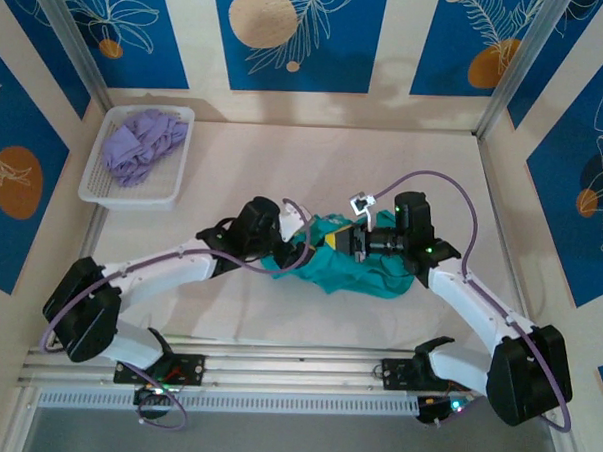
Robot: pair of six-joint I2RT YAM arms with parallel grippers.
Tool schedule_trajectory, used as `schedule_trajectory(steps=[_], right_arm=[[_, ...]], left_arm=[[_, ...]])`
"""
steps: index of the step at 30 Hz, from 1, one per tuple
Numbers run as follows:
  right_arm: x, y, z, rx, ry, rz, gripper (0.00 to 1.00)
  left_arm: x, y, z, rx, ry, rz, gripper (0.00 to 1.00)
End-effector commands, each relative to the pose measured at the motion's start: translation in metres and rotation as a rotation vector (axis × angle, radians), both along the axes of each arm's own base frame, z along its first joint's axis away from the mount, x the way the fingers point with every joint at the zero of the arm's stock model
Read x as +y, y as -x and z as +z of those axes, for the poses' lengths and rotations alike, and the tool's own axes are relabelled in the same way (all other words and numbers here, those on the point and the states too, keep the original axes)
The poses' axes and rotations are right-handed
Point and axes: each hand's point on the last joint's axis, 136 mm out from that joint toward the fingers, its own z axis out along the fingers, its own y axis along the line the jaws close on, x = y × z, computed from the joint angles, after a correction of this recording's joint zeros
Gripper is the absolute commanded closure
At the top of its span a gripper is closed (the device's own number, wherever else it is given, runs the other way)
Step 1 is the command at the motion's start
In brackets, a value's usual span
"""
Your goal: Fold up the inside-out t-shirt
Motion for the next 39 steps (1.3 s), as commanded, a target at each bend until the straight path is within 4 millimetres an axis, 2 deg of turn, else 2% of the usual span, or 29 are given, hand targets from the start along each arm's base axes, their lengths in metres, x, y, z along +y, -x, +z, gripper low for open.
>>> schedule_trajectory(steps=[1, 3, 7, 8, 10, 13, 14, 16, 19, 23, 26, 29, 31, 33, 36, 39], right_arm=[[0.000, 0.009, 0.008, -0.018, -0.019, 0.042, 1.00], [-0.001, 0.009, 0.007, -0.021, -0.016, 0.044, 1.00], [-0.002, 0.012, 0.008, -0.040, -0.027, 0.050, 1.00], [-0.003, 0.012, 0.009, -0.049, -0.031, 0.048, 1.00], [-0.008, 0.007, 0.006, -0.067, -0.005, 0.016, 1.00], [-0.028, -0.014, -0.016, -0.080, 0.175, -0.158, 1.00], [-0.035, -0.020, -0.023, -0.096, 0.238, -0.216, 1.00], [-0.046, -0.029, -0.028, -0.136, 0.319, -0.312, 1.00], [-0.060, -0.045, -0.033, -0.130, 0.399, -0.450, 1.00], [-0.063, -0.052, -0.032, -0.087, 0.443, -0.503, 1.00], [-0.076, -0.052, -0.035, -0.029, 0.541, -0.566, 0.86], [-0.091, -0.041, -0.029, -0.028, 0.635, -0.605, 0.70], [-0.087, -0.027, -0.020, -0.074, 0.625, -0.571, 0.63], [-0.068, -0.007, -0.005, -0.171, 0.549, -0.464, 0.57], [-0.031, 0.024, 0.011, -0.330, 0.398, -0.282, 0.57], [-0.012, 0.029, 0.016, -0.349, 0.329, -0.212, 0.59]], left_arm=[[-0.010, -0.011, 0.002, -0.034, -0.011, -0.005, 0.36], [-0.007, -0.024, -0.006, -0.043, -0.051, 0.052, 0.37], [-0.016, -0.035, -0.023, -0.022, -0.094, 0.051, 0.41], [-0.017, -0.038, -0.029, -0.012, -0.107, 0.054, 0.46], [-0.020, -0.042, -0.029, 0.010, -0.102, 0.062, 0.67], [-0.017, -0.035, -0.005, 0.112, 0.037, 0.052, 0.92], [-0.017, -0.027, 0.014, 0.174, 0.143, 0.025, 0.98], [-0.017, -0.006, 0.058, 0.288, 0.386, -0.072, 1.00], [-0.011, 0.016, 0.102, 0.357, 0.579, -0.162, 1.00], [-0.008, 0.029, 0.115, 0.420, 0.645, -0.194, 1.00], [-0.005, 0.024, 0.121, 0.483, 0.702, -0.159, 1.00], [-0.003, 0.017, 0.123, 0.535, 0.749, -0.116, 1.00], [-0.002, 0.016, 0.121, 0.545, 0.746, -0.095, 1.00], [-0.001, 0.013, 0.116, 0.538, 0.727, -0.073, 1.00], [-0.001, 0.011, 0.112, 0.529, 0.705, -0.069, 1.00], [-0.002, 0.012, 0.112, 0.527, 0.695, -0.074, 1.00]])
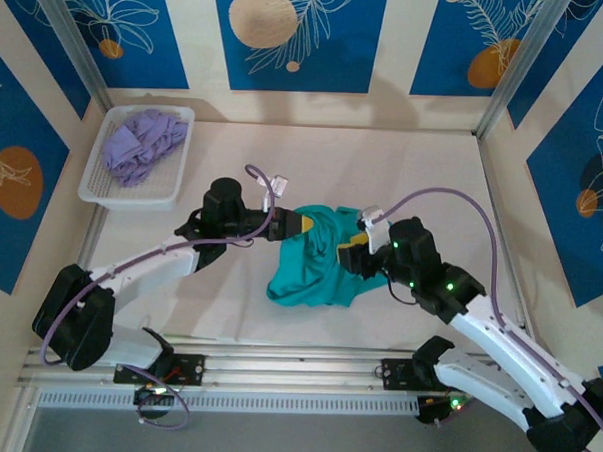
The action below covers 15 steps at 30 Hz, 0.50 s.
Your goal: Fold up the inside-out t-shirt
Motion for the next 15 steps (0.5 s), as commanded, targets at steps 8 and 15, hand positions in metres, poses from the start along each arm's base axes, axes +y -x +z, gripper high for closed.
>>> schedule_trajectory(steps=[8, 15], right_arm=[[0.047, -0.022, -0.005, -0.011, -0.047, 0.137, 0.67], [0.041, -0.022, 0.002, 0.011, -0.083, 0.137, 1.00]], left_arm=[[0.003, 0.004, 0.012, -0.046, 0.007, -0.023, 1.00], [0.016, -0.007, 0.000, -0.048, -0.052, 0.050, 1.00]])
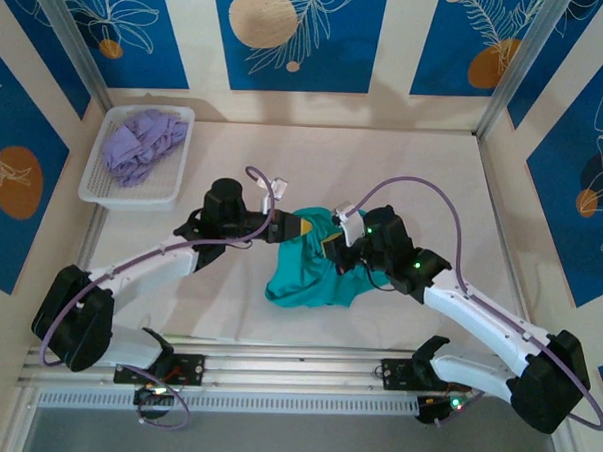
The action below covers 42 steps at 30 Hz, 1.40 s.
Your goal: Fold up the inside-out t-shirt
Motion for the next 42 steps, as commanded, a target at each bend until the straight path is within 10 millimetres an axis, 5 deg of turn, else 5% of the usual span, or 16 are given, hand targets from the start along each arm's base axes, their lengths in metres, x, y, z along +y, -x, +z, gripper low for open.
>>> schedule_trajectory(steps=[1, 5, 8, 12, 17, 21, 27, 34, 42], right_arm=[[0.000, 0.008, 0.040, -0.043, -0.126, 0.054, 1.00], [0.005, 0.037, 0.084, 0.046, -0.471, 0.271, 1.00], [0.008, 0.039, 0.097, 0.074, -0.553, 0.320, 1.00], [0.006, 0.029, 0.091, 0.096, -0.546, 0.276, 1.00], [0.004, 0.019, 0.081, 0.126, -0.557, 0.241, 1.00], [0.004, 0.016, 0.077, 0.144, -0.558, 0.242, 1.00], [0.002, 0.015, 0.074, 0.154, -0.544, 0.227, 1.00], [-0.001, 0.016, 0.072, 0.155, -0.536, 0.210, 1.00], [-0.002, 0.015, 0.073, 0.158, -0.534, 0.207, 1.00]], left_arm=[[0.018, -0.016, 0.002, -0.047, -0.044, 0.096, 1.00], [0.053, -0.060, -0.026, -0.080, -0.242, 0.348, 0.92], [0.067, -0.076, -0.042, -0.109, -0.392, 0.418, 0.80], [0.085, -0.070, -0.048, -0.164, -0.540, 0.457, 0.54], [0.099, -0.041, -0.040, -0.295, -0.693, 0.474, 0.38], [0.082, -0.016, -0.023, -0.438, -0.646, 0.387, 0.38], [0.021, 0.031, 0.012, -0.503, -0.337, 0.052, 0.50], [-0.003, 0.035, 0.022, -0.494, -0.251, -0.050, 0.54], [-0.006, 0.027, 0.020, -0.504, -0.263, -0.028, 0.55]])
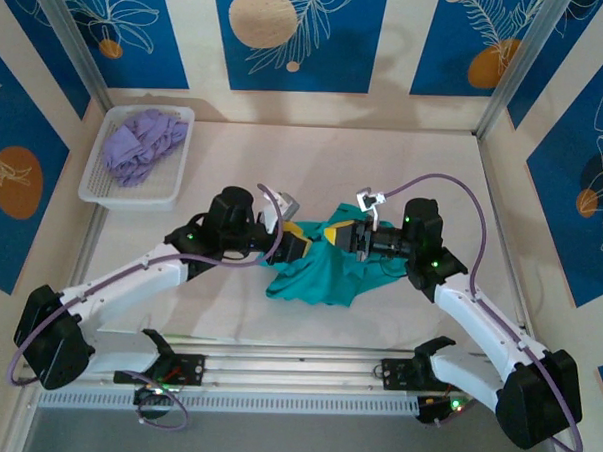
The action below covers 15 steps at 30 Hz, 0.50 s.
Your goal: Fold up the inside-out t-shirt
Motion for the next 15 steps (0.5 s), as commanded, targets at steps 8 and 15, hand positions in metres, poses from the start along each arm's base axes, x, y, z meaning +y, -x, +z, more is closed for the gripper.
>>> schedule_trajectory(steps=[8, 15], right_arm=[[-0.0020, 0.0009, 0.0048, 0.028, -0.004, -0.002, 1.00], [-0.0019, 0.0012, 0.0068, 0.033, -0.005, 0.000, 1.00]], left_arm=[[-0.0167, 0.0057, 0.0369, -0.060, 0.085, -0.088, 0.69], [-0.0180, -0.0021, 0.0289, -0.047, 0.046, -0.064, 0.71]])
